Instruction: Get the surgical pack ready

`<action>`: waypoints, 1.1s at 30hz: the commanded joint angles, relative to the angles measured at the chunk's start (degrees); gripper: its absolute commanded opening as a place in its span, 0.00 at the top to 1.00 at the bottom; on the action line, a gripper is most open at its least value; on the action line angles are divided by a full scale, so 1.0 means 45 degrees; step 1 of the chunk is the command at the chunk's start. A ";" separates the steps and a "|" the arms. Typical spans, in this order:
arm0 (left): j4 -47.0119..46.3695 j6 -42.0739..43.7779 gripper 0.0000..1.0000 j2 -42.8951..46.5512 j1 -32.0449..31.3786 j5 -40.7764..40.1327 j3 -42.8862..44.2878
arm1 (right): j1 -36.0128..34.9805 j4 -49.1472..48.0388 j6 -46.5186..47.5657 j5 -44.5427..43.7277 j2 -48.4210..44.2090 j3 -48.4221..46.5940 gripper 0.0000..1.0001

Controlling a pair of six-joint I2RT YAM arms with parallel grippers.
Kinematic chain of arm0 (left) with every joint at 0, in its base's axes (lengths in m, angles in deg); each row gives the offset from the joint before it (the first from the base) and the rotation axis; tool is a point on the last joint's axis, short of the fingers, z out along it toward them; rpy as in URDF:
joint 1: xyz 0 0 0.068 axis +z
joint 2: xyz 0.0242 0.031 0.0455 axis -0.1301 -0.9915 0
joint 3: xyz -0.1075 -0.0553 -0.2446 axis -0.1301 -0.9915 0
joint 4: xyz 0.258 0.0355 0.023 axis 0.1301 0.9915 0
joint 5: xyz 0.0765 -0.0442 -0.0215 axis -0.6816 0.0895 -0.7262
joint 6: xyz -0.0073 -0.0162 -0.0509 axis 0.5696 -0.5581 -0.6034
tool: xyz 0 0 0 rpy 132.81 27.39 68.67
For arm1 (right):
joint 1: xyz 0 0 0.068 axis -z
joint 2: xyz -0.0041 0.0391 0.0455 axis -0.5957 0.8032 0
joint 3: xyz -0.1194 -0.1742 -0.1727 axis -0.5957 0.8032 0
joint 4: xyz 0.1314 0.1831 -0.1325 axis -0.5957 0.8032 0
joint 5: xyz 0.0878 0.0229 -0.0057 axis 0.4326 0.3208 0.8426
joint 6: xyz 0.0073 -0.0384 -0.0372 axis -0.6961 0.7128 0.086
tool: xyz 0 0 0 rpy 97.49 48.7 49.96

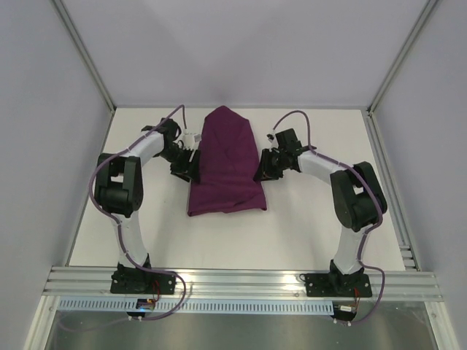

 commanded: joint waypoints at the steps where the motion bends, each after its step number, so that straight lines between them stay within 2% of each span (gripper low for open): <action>1: 0.0075 0.0079 0.38 0.0384 -0.0387 -0.0053 -0.0456 | -0.0116 -0.1190 -0.0325 0.1114 -0.0644 0.1040 0.80; 4: 0.0077 0.0333 0.41 0.0794 -0.0545 -0.0190 -0.1082 | -0.0272 -0.1388 -0.0423 0.1231 -0.1036 0.1901 0.88; 9: 0.0544 0.0879 0.41 0.1810 -0.0799 -0.0347 -0.2547 | -0.0741 -0.1193 -0.0443 0.1524 -0.2070 0.2997 0.91; 12: 0.1090 0.1250 0.42 0.2707 -0.0799 -0.0210 -0.3387 | -0.0975 -0.0726 -0.0482 0.1564 -0.3201 0.3837 0.88; 15: 0.1755 0.1758 0.37 0.3859 -0.0799 -0.0093 -0.3760 | -0.0996 0.0113 -0.0346 0.1350 -0.4120 0.4307 0.67; 16: 0.2027 0.1953 0.33 0.4133 -0.0779 -0.0073 -0.3586 | -0.0957 0.0754 -0.0210 0.0982 -0.4509 0.4211 0.56; 17: 0.2146 0.2013 0.27 0.4542 -0.0721 -0.0073 -0.3391 | -0.0879 0.1089 0.0101 0.0804 -0.4649 0.4055 0.51; 19: 0.2206 0.1975 0.22 0.4740 -0.0527 0.0082 -0.2845 | -0.0452 0.1501 0.0376 0.0646 -0.4573 0.3217 0.45; 21: 0.1972 0.1469 0.19 0.4508 -0.0233 0.0180 -0.1849 | -0.0041 0.1483 0.0552 0.0607 -0.4203 0.2456 0.41; 24: 0.1153 0.0629 0.18 0.3300 -0.0154 -0.0112 -0.0541 | 0.0585 0.1404 0.0748 -0.0111 -0.2546 0.0660 0.39; 25: 0.1093 0.0472 0.18 0.2871 -0.0154 -0.0112 -0.0150 | 0.0761 0.1579 0.0826 -0.0251 -0.2038 -0.0486 0.38; 29: 0.1325 -0.0037 0.19 -0.0151 -0.0154 0.0142 0.2676 | 0.0977 0.1912 0.0613 0.0078 0.1315 -0.3007 0.39; 33: 0.1794 -0.0232 0.20 -0.2072 -0.0212 0.0415 0.4499 | 0.0977 0.2205 0.0437 0.0314 0.3331 -0.4713 0.41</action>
